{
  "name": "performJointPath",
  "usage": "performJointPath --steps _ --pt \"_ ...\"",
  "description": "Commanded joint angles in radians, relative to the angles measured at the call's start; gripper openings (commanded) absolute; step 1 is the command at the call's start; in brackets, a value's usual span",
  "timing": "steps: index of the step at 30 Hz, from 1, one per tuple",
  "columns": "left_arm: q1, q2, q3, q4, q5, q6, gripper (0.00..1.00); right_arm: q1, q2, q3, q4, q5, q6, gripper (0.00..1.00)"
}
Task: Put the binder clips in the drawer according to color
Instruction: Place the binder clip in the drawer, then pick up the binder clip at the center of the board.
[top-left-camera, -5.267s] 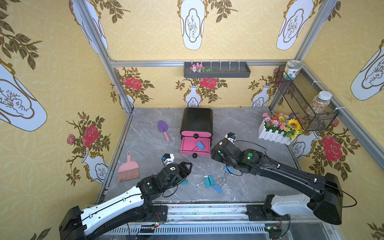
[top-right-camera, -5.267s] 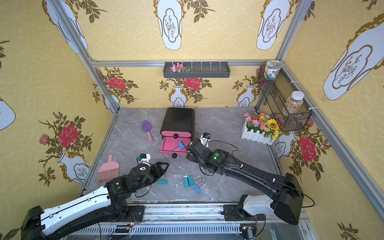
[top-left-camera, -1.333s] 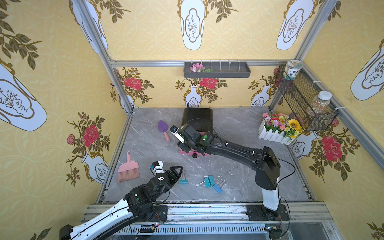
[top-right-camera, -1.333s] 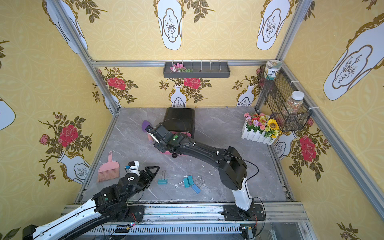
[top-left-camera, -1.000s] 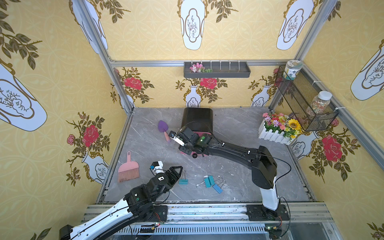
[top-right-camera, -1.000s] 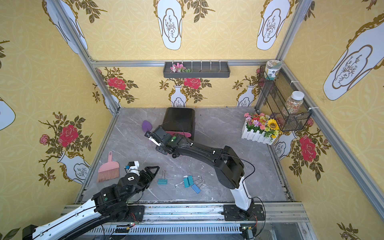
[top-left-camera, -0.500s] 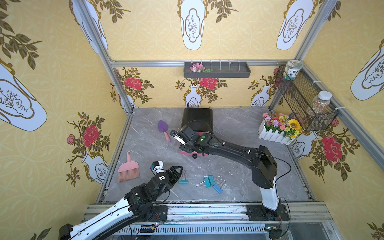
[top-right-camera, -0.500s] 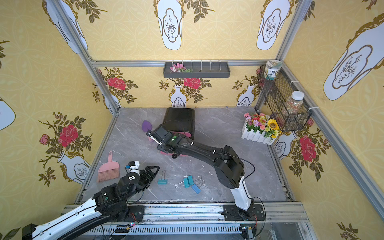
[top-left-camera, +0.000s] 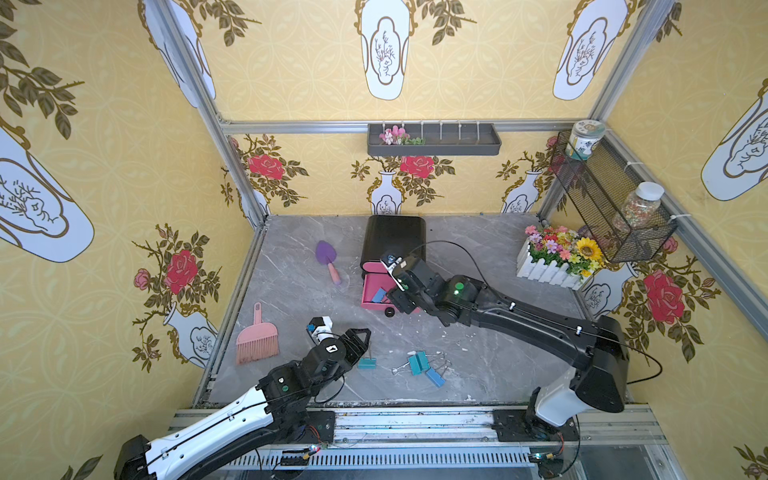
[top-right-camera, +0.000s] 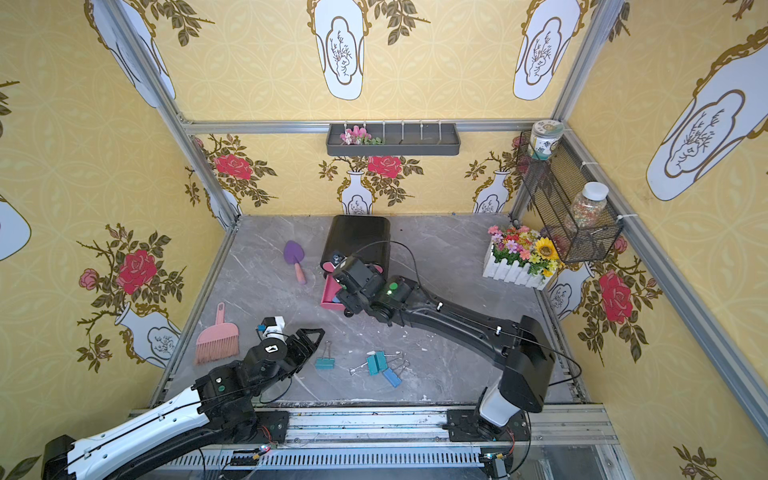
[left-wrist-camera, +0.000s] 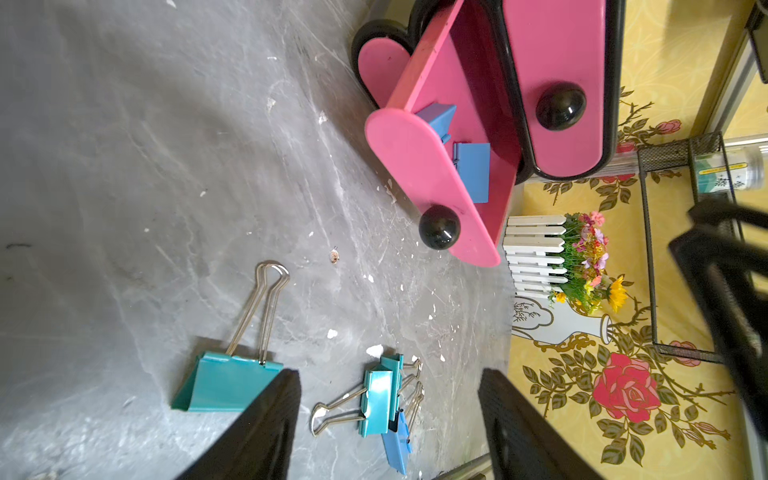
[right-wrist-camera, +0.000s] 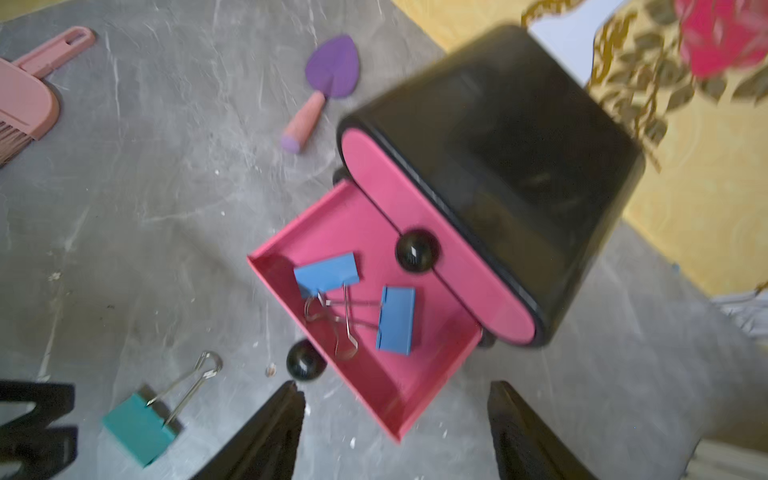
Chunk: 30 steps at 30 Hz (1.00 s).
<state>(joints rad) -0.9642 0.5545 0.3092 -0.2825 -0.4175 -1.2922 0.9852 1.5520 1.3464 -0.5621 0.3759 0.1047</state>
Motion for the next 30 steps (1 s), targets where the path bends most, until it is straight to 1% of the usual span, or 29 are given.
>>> performJointPath --steps 1,3,6,8,16,23,30 --pt "0.002 0.019 -0.004 0.068 0.015 0.022 0.74 0.004 -0.057 -0.118 -0.139 -0.075 0.350 0.73" --pt "0.002 0.034 -0.003 0.088 0.020 0.025 0.74 0.014 -0.089 -0.205 -0.148 -0.130 0.468 0.72" --pt "0.002 0.059 0.005 0.108 0.028 0.032 0.74 0.052 -0.128 -0.312 -0.133 -0.149 0.565 0.72" --pt "0.002 0.073 0.011 0.120 0.035 0.037 0.74 0.074 -0.142 -0.355 -0.125 -0.149 0.594 0.72" --pt "0.002 0.092 0.022 0.132 0.041 0.045 0.74 0.131 -0.092 -0.444 -0.088 -0.257 0.573 0.72" --pt "0.002 0.072 0.010 0.125 0.037 0.033 0.73 0.195 -0.051 -0.468 -0.061 -0.271 0.592 0.71" --pt "0.002 0.076 0.010 0.121 0.036 0.028 0.73 0.209 -0.027 -0.498 -0.033 -0.280 0.610 0.67"
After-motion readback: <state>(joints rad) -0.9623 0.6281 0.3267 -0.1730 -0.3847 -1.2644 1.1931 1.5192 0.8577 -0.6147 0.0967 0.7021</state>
